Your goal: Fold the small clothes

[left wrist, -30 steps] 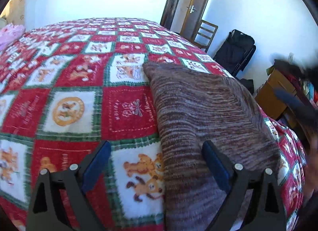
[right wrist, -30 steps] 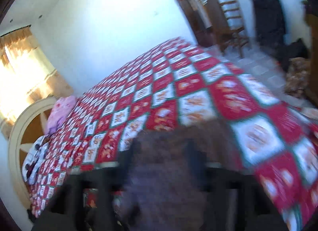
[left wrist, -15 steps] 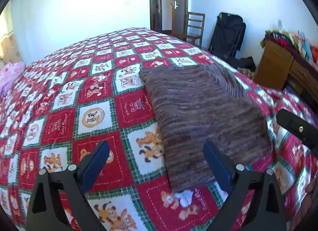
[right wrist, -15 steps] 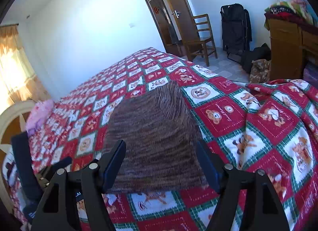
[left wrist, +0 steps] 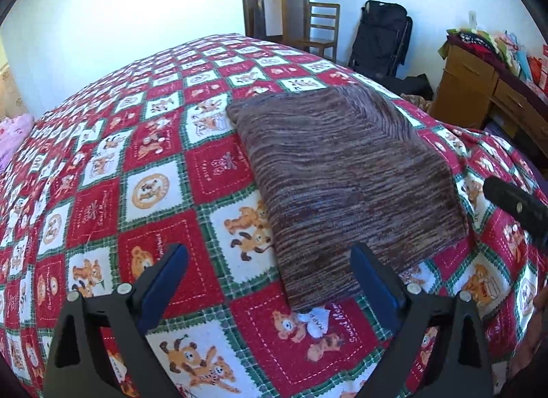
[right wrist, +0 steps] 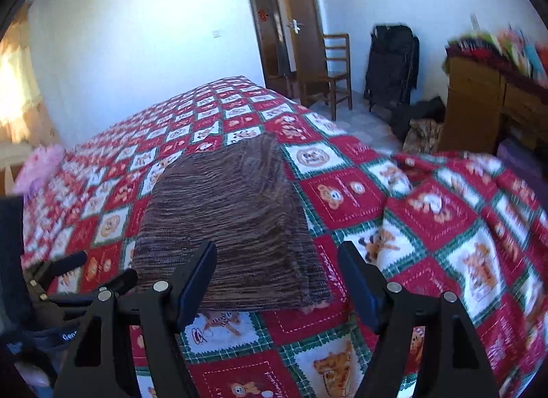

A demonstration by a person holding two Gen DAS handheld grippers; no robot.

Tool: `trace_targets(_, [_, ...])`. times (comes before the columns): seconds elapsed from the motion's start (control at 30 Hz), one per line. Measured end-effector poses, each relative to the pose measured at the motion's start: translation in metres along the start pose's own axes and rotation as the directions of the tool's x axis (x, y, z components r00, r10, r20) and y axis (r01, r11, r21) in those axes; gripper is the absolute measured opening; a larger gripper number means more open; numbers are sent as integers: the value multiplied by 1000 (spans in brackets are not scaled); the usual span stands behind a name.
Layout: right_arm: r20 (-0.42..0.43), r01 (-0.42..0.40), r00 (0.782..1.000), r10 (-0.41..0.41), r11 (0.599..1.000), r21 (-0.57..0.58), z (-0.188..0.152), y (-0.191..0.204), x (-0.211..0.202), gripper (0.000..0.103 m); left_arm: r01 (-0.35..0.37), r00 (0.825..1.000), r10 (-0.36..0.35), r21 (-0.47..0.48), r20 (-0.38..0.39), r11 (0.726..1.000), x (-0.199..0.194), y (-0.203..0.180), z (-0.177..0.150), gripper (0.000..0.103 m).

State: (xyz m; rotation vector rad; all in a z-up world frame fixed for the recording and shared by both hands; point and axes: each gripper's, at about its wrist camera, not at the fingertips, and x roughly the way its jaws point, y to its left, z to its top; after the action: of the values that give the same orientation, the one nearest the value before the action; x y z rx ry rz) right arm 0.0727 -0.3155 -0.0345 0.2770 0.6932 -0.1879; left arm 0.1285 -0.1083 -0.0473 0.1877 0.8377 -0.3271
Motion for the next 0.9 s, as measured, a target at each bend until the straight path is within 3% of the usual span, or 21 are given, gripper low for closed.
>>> trace_targets(0.13, [-26, -2, 1000, 4, 998, 61, 2, -17, 5, 74, 52, 999, -52, -24, 6, 998, 2, 7, 0, 98])
trace_targets(0.3, [-15, -14, 1000, 14, 1000, 5, 14, -13, 12, 74, 160, 987, -155, -100, 51, 982, 2, 22, 20, 98])
trace_targets(0.43, [-11, -55, 998, 55, 998, -25, 33, -4, 27, 74, 232, 972, -234, -183, 10, 955, 21, 29, 44, 98])
trace_targets(0.53, [-60, -81, 995, 80, 996, -21, 47, -1, 52, 74, 210, 976, -217, -195, -16, 958, 38, 26, 59, 98])
trace_targets(0.63, [-82, -101, 991, 101, 995, 9, 55, -3, 72, 74, 181, 983, -184, -190, 4, 965, 45, 26, 67, 98])
trace_targets(0.9, [-102, -82, 992, 77, 996, -46, 64, 5, 97, 74, 159, 986, -166, -190, -20, 969, 65, 28, 73, 98])
